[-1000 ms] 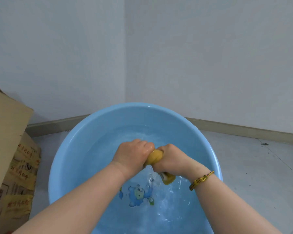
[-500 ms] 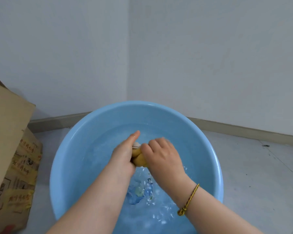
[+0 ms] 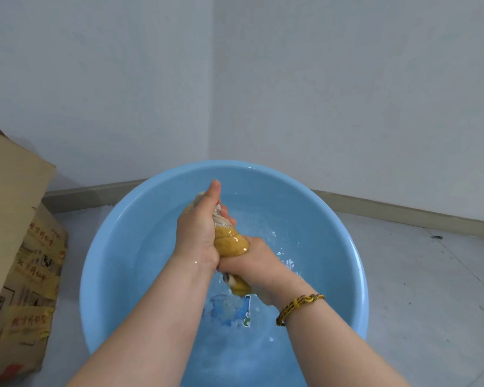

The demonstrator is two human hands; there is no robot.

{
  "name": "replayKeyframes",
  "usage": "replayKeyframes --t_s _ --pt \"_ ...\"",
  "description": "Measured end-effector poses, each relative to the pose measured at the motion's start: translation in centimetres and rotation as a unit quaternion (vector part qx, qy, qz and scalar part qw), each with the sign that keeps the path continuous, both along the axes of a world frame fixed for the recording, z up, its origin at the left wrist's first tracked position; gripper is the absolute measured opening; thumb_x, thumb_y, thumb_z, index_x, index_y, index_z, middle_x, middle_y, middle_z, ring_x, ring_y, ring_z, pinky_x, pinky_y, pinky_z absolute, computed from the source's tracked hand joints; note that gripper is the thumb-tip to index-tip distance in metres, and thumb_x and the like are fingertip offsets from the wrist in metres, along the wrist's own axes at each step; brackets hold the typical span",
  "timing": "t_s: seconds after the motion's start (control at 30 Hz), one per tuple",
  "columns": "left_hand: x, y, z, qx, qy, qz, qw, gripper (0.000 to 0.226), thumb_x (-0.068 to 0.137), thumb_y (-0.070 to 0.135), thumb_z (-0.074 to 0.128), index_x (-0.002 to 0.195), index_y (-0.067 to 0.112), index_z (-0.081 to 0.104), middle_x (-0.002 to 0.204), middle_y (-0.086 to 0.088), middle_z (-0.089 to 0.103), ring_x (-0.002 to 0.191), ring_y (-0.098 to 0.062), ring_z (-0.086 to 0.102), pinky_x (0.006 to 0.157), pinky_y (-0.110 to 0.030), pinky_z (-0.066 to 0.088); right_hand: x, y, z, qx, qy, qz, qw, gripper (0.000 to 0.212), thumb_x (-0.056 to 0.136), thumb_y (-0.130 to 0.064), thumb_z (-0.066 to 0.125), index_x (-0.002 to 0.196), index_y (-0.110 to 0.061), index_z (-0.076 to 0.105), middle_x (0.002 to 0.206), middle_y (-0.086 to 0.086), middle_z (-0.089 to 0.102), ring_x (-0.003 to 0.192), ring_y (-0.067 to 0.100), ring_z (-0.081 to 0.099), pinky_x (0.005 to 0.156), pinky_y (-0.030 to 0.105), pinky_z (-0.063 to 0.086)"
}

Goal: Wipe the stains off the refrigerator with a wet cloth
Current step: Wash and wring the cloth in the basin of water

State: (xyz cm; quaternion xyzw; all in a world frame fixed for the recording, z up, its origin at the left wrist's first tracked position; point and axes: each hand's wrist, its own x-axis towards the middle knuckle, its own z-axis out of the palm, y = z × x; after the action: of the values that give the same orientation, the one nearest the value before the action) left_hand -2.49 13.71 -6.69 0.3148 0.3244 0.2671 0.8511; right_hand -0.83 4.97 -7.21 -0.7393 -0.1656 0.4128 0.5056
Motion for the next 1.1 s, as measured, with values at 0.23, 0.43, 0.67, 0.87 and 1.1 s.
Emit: replayKeyframes --t_s 0.23,0.43,0.67,0.87,1.1 --pt "-1.2 1.1 1.6 -0.058 -0.055 -0.148 0.986 0.047 0.095 0.045 0.026 0.076 0.012 0.053 0.040 0.002 0.052 0.041 -0.012 0.060 0.052 -0.022 0.046 1.0 -0.5 0.8 -0.044 -0.190 0.064 0.979 0.022 0.077 -0.002 0.061 0.065 -0.017 0.049 0.060 0.002 0.054 0.057 0.018 0.052 0.060 0.027 0.045" --pt "-2.8 1.0 0.0 -0.081 -0.035 -0.303 0.949 0.061 0.083 0.013 0.061 0.138 0.019 0.035 0.115 -0.011 0.060 0.108 -0.030 0.058 0.080 -0.048 0.050 3.4 -3.0 -0.2 -0.084 -0.682 0.083 0.722 0.009 0.065 -0.015 0.048 0.066 -0.010 0.055 0.054 0.002 0.053 0.043 0.024 0.052 0.036 0.017 0.028" --pt "-4.3 -1.0 -0.4 0.056 0.094 -0.608 0.786 0.030 0.071 0.010 0.070 0.096 0.010 0.054 0.081 -0.003 0.067 0.062 -0.012 0.066 0.040 -0.018 0.046 5.0 -4.3 0.3 -0.036 -0.847 0.187 0.496 0.026 0.072 0.000 0.038 0.073 -0.015 0.059 0.054 -0.003 0.055 0.041 0.017 0.045 0.037 0.020 0.029" --pt "-1.4 -3.3 -1.3 0.515 0.366 -0.485 0.604 0.012 0.078 0.009 0.054 0.074 0.015 0.045 0.062 0.002 0.049 0.063 -0.020 0.052 0.046 -0.019 0.038 3.2 -4.0 1.3 -0.282 -0.688 0.294 0.601 0.028 0.045 -0.002 0.055 0.050 -0.016 0.032 0.045 -0.003 0.018 0.042 0.023 0.047 0.039 0.018 0.004" --pt "-1.1 -2.1 -2.3 0.783 0.327 -0.365 0.384 0.025 0.085 0.011 0.042 0.105 0.023 0.051 0.107 0.001 0.058 0.098 -0.024 0.058 0.062 -0.027 0.032 1.5 -4.4 -1.7 -0.246 -0.470 0.118 0.839 0.027 0.083 -0.015 0.046 0.064 -0.020 0.027 0.065 0.001 0.044 0.071 0.027 0.040 0.052 0.028 0.028"
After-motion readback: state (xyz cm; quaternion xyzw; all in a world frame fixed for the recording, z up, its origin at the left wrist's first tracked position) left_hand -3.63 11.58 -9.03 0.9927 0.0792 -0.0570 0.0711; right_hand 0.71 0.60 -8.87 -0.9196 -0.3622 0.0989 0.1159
